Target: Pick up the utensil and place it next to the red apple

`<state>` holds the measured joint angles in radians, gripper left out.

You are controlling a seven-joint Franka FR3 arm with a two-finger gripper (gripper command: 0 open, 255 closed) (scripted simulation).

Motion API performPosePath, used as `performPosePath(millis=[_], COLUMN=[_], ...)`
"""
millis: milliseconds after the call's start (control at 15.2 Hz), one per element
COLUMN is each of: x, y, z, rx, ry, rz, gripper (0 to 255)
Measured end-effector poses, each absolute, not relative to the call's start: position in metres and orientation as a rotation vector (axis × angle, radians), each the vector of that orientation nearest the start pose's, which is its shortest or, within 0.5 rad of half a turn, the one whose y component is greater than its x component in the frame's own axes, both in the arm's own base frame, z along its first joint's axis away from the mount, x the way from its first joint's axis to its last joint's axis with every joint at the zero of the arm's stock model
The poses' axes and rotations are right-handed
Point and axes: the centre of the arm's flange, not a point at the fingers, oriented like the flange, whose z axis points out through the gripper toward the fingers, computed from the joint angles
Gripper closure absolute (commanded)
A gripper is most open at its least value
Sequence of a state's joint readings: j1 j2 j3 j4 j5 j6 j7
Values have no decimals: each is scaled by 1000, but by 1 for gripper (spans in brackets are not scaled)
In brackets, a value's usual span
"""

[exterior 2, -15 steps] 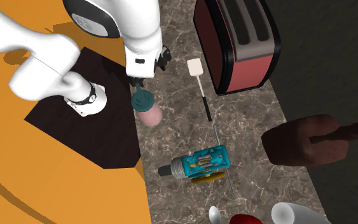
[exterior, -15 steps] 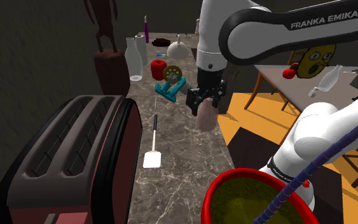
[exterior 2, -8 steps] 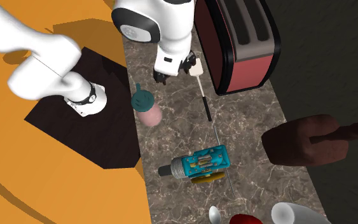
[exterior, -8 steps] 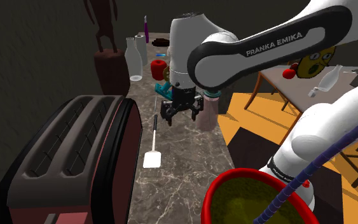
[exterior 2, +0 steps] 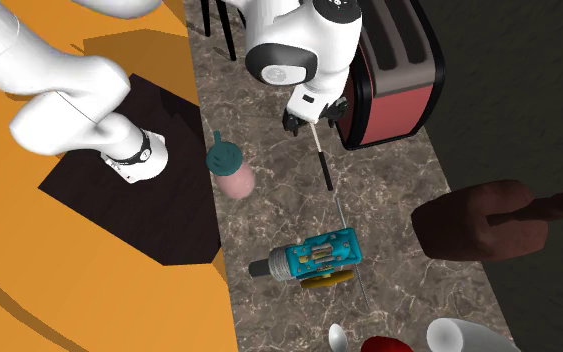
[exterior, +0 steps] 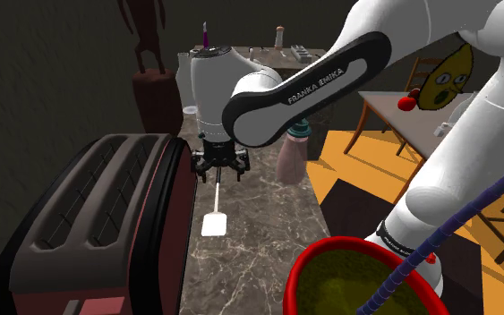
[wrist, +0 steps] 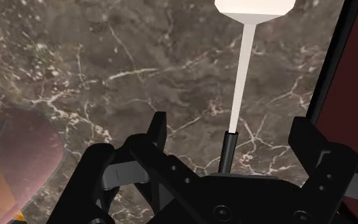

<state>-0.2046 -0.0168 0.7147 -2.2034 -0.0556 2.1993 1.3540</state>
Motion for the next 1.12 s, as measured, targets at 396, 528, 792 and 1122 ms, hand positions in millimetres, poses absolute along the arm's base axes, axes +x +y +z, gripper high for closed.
performPosePath(millis=[396, 528, 792, 1122], x=[476, 477, 478, 478], y=[262, 262, 262, 262], z=[359, 345, 340, 339], rx=[-2880, -2880, -2880, -2879], ry=[1318, 1319, 1319, 1319], rz=[-95, -95, -98, -98], gripper=[0, 0, 0, 255])
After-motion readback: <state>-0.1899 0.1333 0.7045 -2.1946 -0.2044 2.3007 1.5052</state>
